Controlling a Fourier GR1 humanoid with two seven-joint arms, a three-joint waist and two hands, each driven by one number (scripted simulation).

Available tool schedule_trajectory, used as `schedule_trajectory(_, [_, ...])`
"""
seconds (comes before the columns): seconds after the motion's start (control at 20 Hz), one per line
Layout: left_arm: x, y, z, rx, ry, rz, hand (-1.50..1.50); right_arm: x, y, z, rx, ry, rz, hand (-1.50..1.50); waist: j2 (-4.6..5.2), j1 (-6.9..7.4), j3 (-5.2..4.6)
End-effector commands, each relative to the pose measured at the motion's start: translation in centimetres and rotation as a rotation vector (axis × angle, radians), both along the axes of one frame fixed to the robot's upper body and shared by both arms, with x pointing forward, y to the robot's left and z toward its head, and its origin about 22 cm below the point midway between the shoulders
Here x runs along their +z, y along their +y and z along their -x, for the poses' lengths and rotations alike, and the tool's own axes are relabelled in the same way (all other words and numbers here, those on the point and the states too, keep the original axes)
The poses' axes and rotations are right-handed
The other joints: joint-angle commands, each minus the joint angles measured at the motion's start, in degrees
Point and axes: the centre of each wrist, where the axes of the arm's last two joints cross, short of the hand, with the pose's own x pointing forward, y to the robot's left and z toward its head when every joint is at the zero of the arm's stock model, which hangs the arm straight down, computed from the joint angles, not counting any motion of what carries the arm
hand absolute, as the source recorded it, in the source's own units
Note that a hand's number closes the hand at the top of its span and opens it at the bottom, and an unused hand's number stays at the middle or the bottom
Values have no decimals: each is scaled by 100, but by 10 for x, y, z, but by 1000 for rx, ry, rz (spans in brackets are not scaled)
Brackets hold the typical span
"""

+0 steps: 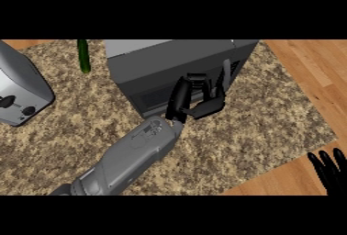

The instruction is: Pick up the milk, place it into the microwave and close the microwave

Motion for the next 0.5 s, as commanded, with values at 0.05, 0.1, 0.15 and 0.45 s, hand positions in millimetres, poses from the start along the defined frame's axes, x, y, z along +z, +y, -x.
schedule_trajectory(0.05, [15,-1,-17,18,-21,19,150,9,2,-1,53,-23,-26,-150,81,-90,0])
schedule_trajectory(0.1, [12,1,-18,32,-18,22,150,7,1,2,53,-12,-26,-150,84,-156,7])
schedule_trajectory(0.15, [10,0,-16,19,-20,22,150,9,0,3,65,-1,-17,-150,73,-139,0])
schedule_trajectory(0.45, [8,2,-18,48,-28,33,150,22,-4,0,66,-45,-4,-150,89,-264,4])
